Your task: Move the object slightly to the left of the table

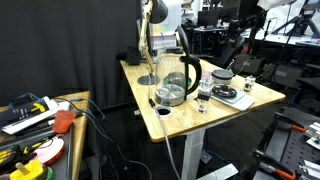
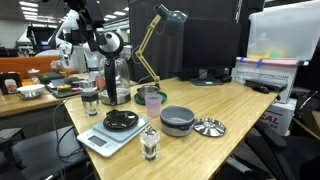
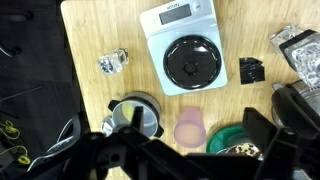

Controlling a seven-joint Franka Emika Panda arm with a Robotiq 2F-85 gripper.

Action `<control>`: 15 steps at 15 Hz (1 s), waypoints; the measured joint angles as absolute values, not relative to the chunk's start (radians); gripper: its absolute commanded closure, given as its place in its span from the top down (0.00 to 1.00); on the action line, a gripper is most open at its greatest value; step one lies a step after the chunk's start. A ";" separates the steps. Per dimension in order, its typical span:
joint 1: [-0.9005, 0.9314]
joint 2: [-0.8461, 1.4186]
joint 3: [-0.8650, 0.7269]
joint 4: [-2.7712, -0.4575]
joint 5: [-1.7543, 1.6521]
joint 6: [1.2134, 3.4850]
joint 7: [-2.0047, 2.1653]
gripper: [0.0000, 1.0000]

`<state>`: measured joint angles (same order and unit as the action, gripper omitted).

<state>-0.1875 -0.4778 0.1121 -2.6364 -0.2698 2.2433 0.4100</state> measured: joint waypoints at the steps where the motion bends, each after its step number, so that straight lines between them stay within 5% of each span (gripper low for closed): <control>1: -0.186 -0.478 0.110 -2.636 -0.265 2.243 0.410 1.00; 15: -0.003 -0.462 0.094 -2.658 -0.125 2.240 0.247 1.00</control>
